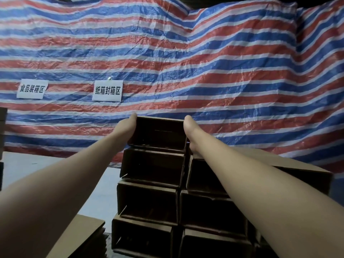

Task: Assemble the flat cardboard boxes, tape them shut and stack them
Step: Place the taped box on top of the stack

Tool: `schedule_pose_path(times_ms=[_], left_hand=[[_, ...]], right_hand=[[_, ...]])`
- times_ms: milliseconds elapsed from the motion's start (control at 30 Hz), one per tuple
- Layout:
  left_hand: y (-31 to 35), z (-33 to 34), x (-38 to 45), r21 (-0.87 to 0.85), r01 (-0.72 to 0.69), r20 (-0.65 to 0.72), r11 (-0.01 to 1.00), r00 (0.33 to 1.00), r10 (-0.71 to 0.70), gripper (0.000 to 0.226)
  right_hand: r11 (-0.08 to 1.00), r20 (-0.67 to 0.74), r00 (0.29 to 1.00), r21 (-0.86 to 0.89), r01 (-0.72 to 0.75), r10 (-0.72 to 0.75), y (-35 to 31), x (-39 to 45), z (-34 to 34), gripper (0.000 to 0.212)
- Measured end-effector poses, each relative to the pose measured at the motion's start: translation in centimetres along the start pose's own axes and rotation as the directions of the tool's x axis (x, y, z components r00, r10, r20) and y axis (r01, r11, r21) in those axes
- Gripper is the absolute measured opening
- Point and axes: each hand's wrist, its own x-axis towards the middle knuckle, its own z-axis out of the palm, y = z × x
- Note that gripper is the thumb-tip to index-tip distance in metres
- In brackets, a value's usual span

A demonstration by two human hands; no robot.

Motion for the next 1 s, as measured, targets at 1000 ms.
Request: schedule_pose_path(times_ms=[1000], left_hand=[[6.0,-0.5,-26.7,0.175,-0.586,0.117,0.791,0.810,0.574,0.029]], right_hand=[[0.971,-0.231,0.952,0.084,0.224,-0.200,-0.8,-21.9,-8.9,0.043]])
